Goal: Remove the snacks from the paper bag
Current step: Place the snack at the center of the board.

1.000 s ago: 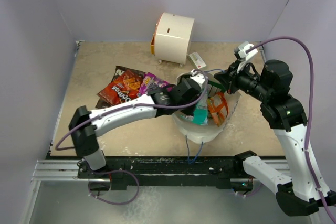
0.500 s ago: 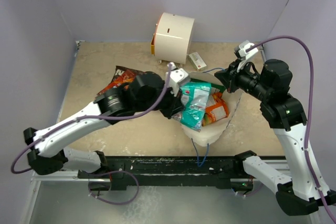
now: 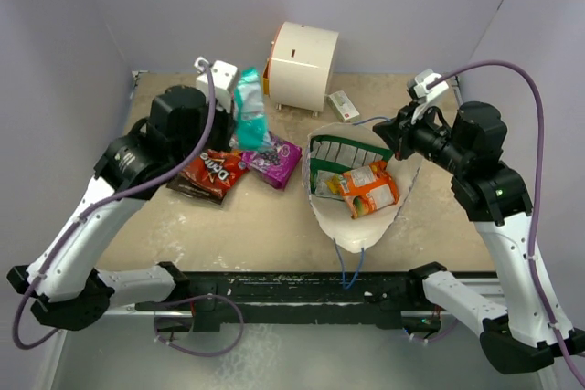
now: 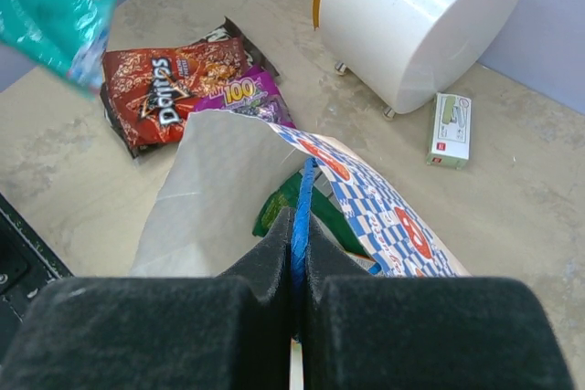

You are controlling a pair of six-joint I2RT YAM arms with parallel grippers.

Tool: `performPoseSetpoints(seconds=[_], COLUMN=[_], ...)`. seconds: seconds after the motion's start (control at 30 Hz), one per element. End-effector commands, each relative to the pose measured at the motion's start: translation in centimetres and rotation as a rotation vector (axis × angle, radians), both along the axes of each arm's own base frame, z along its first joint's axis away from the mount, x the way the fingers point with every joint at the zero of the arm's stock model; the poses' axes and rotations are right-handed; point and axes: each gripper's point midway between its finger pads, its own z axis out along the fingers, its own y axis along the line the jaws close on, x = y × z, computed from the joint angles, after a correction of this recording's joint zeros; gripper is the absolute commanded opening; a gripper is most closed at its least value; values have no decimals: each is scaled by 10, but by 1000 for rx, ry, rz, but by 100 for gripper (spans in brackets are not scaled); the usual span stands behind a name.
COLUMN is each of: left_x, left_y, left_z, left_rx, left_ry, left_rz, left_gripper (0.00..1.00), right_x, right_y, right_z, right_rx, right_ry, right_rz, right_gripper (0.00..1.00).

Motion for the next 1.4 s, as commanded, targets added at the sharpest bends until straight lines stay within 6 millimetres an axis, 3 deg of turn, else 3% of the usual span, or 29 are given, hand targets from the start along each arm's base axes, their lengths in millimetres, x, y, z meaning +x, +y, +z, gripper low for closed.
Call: performPoseSetpoints(seconds=[0.0, 0.13, 0.3, 0.43, 0.53, 0.63, 0.67, 0.97, 1.13, 1.37], left_x=[57, 86, 116, 126, 133, 138, 143, 166, 169, 169], left_y=[61, 87, 100, 94, 102, 98, 98, 109, 134, 138], left_z=[-33, -81, -104, -134, -151, -166, -181, -233, -255, -279], left_rx=[143, 288, 397, 456, 423, 361, 353, 313, 393, 399], left_ry=[52, 123, 42, 61, 101, 167, 218, 394, 442, 500], left_rz=[195, 173, 73, -120, -212, -309, -321, -316, -216, -188], left_gripper=[0, 0, 0, 0, 0, 0, 0, 0, 0, 12], right_x=[-3, -7, -13, -20, -23, -24, -24, -15, -15, -14], right_y=[2, 4, 8, 14, 15, 17, 17, 22, 21, 17], right_z=[17, 20, 25, 25, 27, 29, 28, 20, 21, 20], right_rx=[28, 41, 74, 112, 127, 135, 134, 121, 100, 83], right_ry=[-63, -66, -47, -9, 7, 16, 20, 56, 37, 21], right_rz=[10, 24, 45, 75, 82, 87, 84, 88, 90, 76], right_gripper=[0, 0, 0, 0, 0, 0, 0, 0, 0, 0])
